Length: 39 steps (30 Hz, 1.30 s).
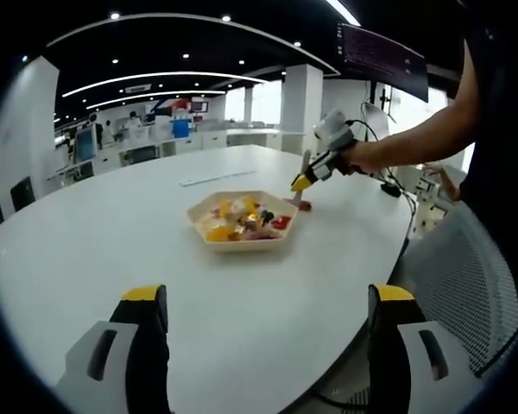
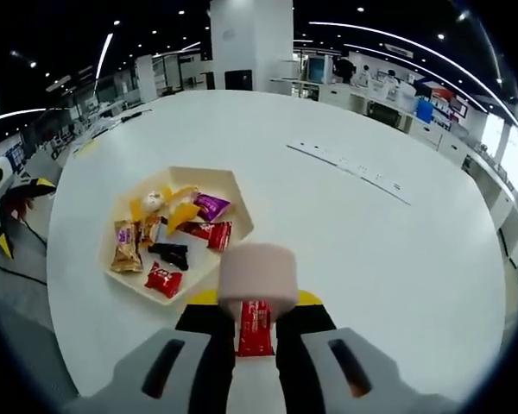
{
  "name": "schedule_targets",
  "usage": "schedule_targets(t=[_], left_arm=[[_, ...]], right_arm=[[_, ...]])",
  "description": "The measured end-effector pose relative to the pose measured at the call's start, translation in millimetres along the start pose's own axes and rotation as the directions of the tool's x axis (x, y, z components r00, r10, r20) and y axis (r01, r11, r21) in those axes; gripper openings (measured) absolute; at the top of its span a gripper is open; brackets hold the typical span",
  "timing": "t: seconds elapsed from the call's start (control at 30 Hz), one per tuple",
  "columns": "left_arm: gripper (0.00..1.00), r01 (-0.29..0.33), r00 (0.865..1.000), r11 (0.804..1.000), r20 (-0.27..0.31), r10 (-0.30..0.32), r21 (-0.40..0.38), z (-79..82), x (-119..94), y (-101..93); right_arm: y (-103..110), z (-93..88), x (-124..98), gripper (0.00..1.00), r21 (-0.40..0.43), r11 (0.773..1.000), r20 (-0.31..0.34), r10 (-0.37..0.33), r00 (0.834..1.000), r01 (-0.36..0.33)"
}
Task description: Place the target food into the container with the food tongs after gripping and lifting it, then release it inside without dropping or visibly crushing the food.
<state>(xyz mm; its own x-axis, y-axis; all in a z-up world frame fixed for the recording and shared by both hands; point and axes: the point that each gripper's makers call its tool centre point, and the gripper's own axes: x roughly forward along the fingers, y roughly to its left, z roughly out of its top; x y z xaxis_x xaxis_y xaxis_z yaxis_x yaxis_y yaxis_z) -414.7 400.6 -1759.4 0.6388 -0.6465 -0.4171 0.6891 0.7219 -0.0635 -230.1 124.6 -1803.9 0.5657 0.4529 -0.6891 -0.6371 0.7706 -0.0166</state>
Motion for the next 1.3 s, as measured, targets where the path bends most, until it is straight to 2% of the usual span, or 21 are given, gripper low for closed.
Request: schedule_targets(t=[0.07, 0.47, 0.77, 0.83, 0.97, 1.3], left_arm=[[1.00, 0.019, 0.999, 0.999, 0.028, -0.018, -0.027, 5.0, 0, -2.8], [0.99, 0.020, 1.000, 1.000, 0.024, -0.019, -0.011, 4.1, 0, -3.5], [0.99, 0.020, 0.999, 1.000, 0.028, -0.020, -0.009, 5.3, 0, -3.8], [0.99, 0.021, 0.999, 1.000, 0.029, -0.021, -0.009, 5.5, 0, -4.0], [0.99, 0.022, 0.999, 1.000, 0.029, -0.022, -0.009, 5.3, 0, -4.0], [0.98, 0.017, 0.999, 1.000, 0.030, -0.017, -0.009, 5.7, 0, -3.4]], right_arm=[[1, 1.8, -2, 0.16, -0.005, 1.000, 0.001, 0.009, 1.000, -0.009], [-2, 20.8, -13, 0.16, -0.015, 0.999, 0.010, 0.045, 0.999, -0.045], [-8, 53.7, -34, 0.15, -0.063, 0.997, 0.047, 0.049, 0.998, -0.046], [-7, 56.8, -36, 0.15, -0.041, 0.997, 0.044, 0.067, 0.997, -0.065], [-9, 63.2, -40, 0.14, -0.059, 0.996, 0.057, 0.064, 0.996, -0.061], [6, 81.0, -36, 0.15, -0.078, 0.993, 0.080, 0.096, 0.992, -0.089]])
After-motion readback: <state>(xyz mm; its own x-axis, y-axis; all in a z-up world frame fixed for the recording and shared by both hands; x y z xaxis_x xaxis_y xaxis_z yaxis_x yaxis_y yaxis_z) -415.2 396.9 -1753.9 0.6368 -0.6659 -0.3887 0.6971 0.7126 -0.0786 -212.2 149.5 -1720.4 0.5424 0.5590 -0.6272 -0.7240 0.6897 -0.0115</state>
